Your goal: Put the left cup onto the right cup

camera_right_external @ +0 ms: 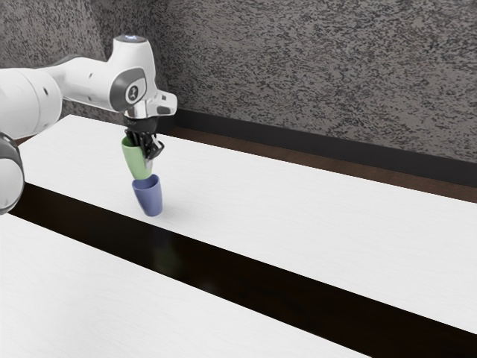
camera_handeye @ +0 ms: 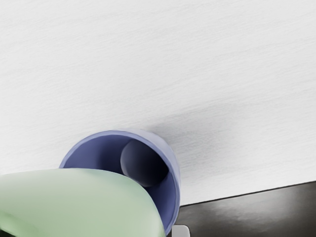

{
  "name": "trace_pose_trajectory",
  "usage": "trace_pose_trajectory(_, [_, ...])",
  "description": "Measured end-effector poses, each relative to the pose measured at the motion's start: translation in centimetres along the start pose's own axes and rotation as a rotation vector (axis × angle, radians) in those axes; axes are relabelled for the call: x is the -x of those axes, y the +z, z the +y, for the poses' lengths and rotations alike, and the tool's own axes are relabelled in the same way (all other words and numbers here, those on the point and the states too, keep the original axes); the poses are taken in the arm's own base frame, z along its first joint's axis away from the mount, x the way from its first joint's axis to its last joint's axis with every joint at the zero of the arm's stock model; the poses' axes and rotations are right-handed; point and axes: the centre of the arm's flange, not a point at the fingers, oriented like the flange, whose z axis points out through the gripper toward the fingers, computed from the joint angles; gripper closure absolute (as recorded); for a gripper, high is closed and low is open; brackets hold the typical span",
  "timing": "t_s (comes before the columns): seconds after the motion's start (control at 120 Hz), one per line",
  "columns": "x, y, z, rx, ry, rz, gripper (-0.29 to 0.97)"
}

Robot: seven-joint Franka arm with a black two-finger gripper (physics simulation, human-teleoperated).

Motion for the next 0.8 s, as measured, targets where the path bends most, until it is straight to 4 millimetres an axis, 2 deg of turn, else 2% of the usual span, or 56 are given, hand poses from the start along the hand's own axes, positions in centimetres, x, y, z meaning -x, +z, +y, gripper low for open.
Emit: trace_pose_trajectory(0.8, [-0.6,2.3,0.1,0.01,0.014,-0.009,0.78])
